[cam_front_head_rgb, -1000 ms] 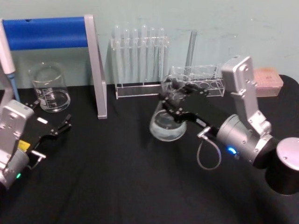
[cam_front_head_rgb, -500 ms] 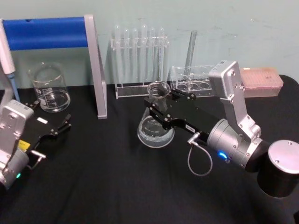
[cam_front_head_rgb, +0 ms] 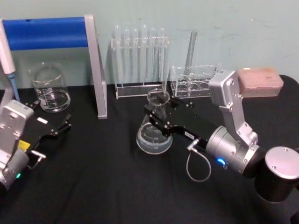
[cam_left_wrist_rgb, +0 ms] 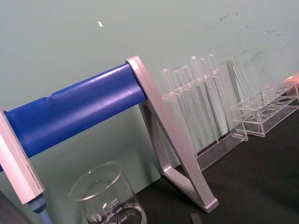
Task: Grasp the erlenmeyer flask with one hand, shake it three times, then place it back.
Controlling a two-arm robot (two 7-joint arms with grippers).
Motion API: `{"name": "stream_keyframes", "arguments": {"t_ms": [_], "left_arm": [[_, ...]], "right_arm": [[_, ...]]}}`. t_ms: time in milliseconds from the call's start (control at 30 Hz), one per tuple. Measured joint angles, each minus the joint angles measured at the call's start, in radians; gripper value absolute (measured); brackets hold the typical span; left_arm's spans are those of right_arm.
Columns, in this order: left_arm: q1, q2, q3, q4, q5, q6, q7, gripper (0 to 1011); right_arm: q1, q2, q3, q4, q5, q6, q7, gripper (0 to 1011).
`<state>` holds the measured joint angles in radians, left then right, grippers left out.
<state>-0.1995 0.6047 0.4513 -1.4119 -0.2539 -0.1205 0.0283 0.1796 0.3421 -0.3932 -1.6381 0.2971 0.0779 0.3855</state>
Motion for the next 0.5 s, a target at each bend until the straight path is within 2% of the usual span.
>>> {"name": "stream_keyframes", "arguments": {"t_ms": [500], "left_arm": [[0.000, 0.000, 0.000, 0.000, 0.000, 0.000, 0.000, 1001]], "right_arm": [[0.006, -0.007, -0.027, 0.071, 0.014, -0.041, 0.023, 449]]}}
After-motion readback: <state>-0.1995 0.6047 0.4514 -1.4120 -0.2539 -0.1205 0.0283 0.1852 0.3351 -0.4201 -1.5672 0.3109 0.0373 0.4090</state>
